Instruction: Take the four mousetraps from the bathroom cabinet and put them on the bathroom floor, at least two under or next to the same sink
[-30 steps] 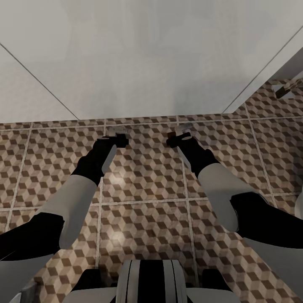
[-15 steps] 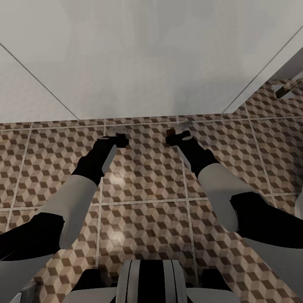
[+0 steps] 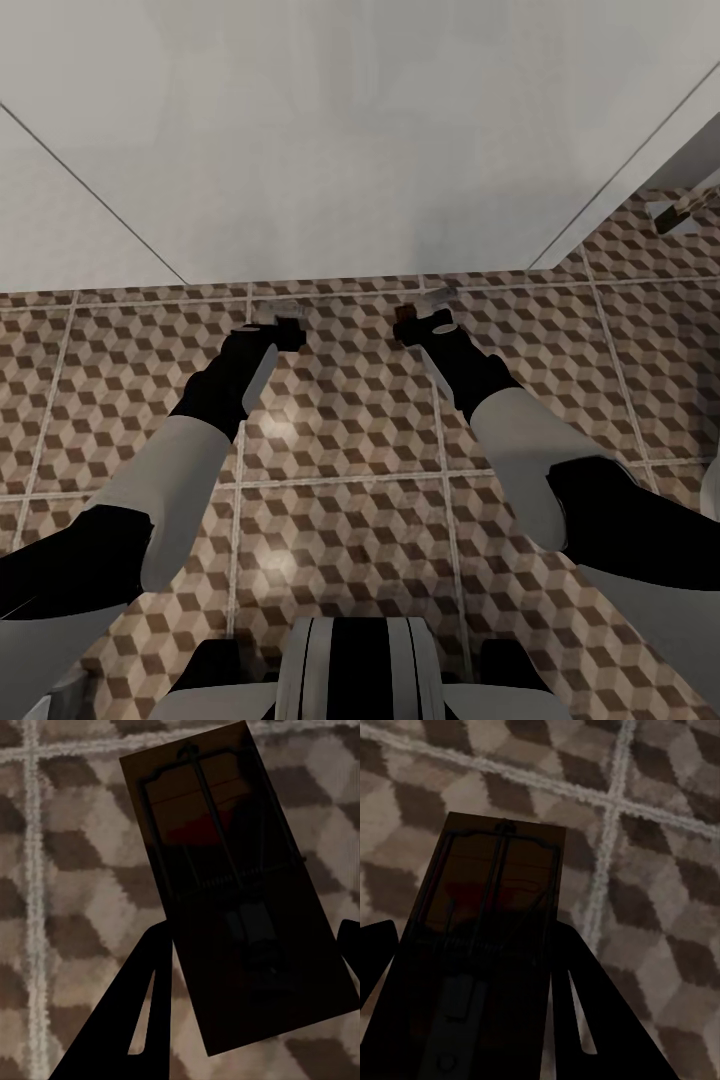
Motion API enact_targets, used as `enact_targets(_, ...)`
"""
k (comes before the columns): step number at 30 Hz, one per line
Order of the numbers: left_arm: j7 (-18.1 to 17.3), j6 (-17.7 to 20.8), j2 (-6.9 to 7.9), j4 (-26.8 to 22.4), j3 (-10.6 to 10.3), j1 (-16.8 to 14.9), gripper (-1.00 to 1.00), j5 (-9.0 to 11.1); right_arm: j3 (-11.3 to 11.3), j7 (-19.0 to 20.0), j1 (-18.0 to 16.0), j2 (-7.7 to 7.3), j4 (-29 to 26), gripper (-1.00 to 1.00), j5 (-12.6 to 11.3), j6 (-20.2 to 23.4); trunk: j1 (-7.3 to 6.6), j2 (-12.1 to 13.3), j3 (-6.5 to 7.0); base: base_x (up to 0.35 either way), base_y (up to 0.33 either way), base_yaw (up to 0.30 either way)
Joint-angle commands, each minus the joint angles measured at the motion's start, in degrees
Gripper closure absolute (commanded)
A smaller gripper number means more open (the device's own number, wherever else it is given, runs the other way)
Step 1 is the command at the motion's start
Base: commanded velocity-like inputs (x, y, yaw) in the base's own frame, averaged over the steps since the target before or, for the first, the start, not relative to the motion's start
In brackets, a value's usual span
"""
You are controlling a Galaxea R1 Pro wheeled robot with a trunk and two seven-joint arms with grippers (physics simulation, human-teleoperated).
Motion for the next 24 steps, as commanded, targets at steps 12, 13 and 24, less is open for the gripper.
enact_targets(12,0.5,0.3,0.01,-0.1,-0.2,0.0,1.0,0.3,0.2,-0.1,0.0,0.0,-0.1,1.0,0.2,0.4,-0.01,0.0,-0.03,0.0,0.0,0.0)
enact_targets(13,0.5,0.3,0.01,-0.1,-0.2,0.0,1.0,0.3,0.2,-0.1,0.0,0.0,-0.1,1.0,0.2,0.4,-0.01,0.0,-0.03,0.0,0.0,0.0)
enact_targets(24,0.5,0.3,0.0,-0.1,-0.2,0.0,1.0,0.3,0.3,-0.1,0.1,0.0,-0.1,-1.0,0.2,0.2,-0.01,0.0,-0.03,0.0,0.0,0.0)
